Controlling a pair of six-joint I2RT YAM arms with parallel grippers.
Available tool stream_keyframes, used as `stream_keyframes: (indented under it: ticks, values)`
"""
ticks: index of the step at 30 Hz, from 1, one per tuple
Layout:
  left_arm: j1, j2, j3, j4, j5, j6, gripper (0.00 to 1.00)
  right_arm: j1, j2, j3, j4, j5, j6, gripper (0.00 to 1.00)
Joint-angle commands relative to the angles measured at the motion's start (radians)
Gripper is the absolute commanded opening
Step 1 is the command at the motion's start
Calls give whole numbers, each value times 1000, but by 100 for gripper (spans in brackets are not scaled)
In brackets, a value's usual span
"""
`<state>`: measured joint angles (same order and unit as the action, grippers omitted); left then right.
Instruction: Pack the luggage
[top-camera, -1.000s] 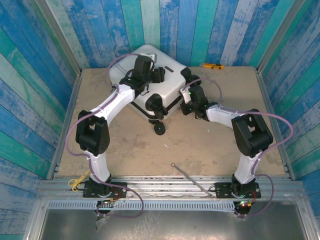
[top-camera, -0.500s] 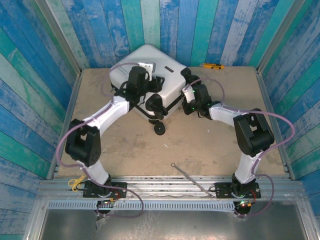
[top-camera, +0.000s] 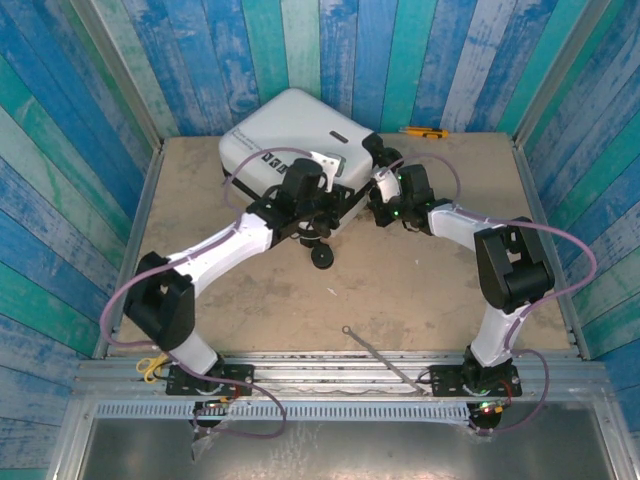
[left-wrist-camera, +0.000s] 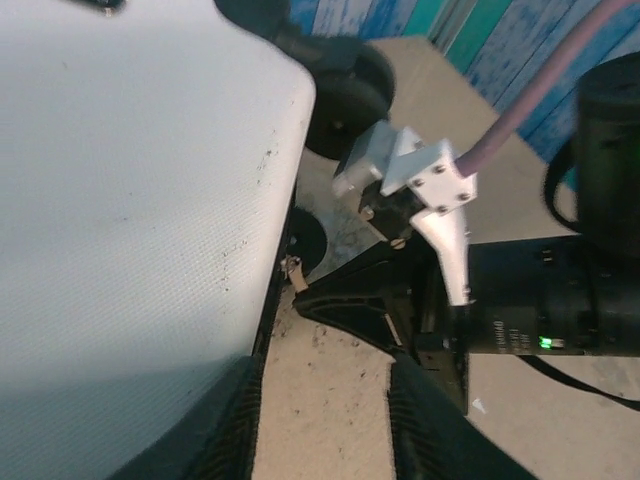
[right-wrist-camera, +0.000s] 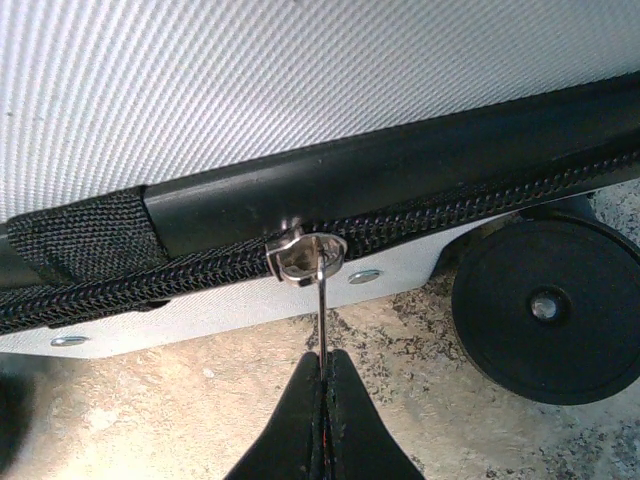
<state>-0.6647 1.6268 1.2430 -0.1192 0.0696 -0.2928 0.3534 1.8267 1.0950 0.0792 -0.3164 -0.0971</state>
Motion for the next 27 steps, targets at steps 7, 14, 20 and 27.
stream_keyframes:
  ticks: [7,14,20,27]
  values:
    - [-74,176,165,-261,-340,-86,11,-12,-53,28,48,31,-13,1]
    - [-165,184,154,-340,-644,-215,0,-9,-46,37,45,59,-27,1]
    - [-155,124,3,-237,-578,-258,0,-1,-26,104,-58,75,-150,0]
    - [-108,61,-169,23,-219,-293,0,1,-32,150,-134,95,-333,0]
